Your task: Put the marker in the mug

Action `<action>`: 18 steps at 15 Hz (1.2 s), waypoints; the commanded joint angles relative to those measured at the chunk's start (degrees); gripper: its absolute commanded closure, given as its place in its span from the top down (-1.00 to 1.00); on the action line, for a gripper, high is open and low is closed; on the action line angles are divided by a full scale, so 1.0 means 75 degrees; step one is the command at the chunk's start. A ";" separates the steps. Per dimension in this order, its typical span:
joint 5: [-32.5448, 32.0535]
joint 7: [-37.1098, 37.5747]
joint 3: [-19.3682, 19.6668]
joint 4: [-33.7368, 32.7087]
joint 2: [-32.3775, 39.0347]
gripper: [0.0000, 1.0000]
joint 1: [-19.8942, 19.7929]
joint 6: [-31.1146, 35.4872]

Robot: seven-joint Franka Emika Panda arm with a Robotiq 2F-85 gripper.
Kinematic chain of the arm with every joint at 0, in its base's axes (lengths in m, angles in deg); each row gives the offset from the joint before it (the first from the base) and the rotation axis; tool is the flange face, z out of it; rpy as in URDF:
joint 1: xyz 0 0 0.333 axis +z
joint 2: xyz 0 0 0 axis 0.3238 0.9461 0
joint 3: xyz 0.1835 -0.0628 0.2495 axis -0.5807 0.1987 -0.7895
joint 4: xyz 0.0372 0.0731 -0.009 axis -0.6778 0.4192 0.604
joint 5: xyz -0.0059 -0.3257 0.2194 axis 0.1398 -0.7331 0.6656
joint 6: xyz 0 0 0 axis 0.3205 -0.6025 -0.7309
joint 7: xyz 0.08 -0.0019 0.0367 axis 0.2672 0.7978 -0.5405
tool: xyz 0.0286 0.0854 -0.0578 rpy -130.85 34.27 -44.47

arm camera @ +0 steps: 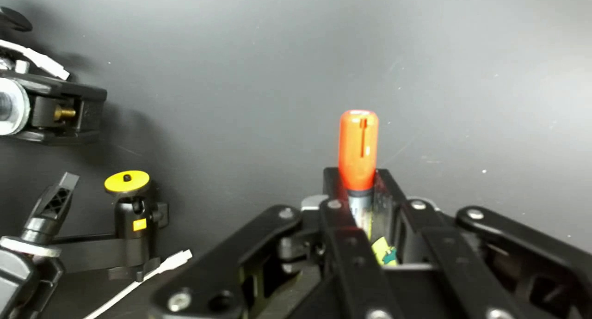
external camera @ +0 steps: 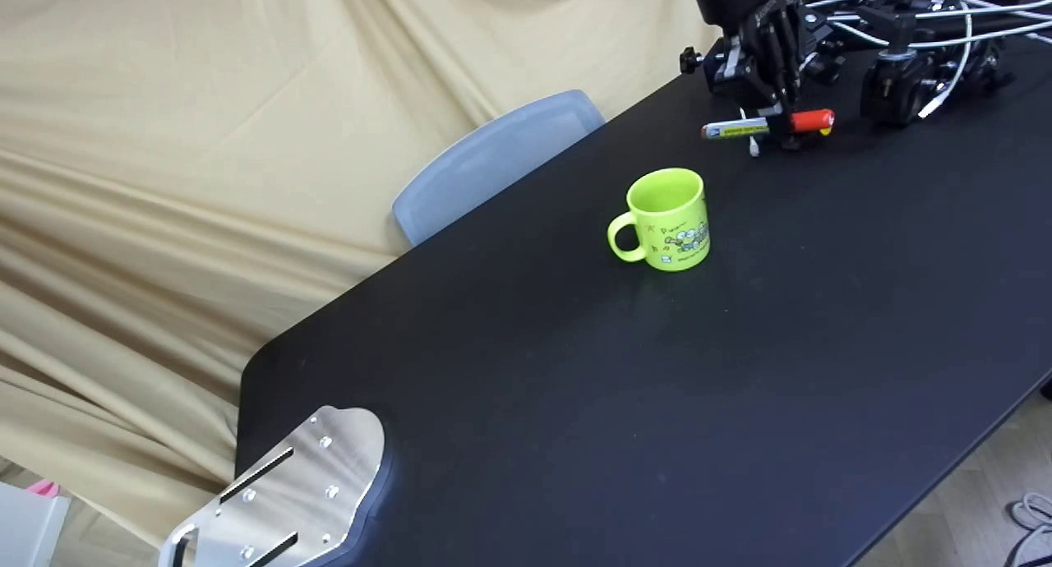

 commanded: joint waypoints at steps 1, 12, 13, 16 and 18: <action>0.0114 -0.0112 -0.0185 -0.1128 0.0335 -0.90 0.0123 -0.1791; 0.0223 0.0003 -0.0287 -0.2589 0.1142 -0.90 0.0235 -0.3802; 0.0199 -0.0041 -0.0285 -0.2576 0.1185 -0.90 0.0234 -0.3848; 0.0089 -0.0066 -0.0293 -0.2922 0.1582 -0.90 0.0299 -0.4102; 0.0005 -0.0149 -0.0336 -0.3141 0.1842 -0.90 0.0379 -0.4256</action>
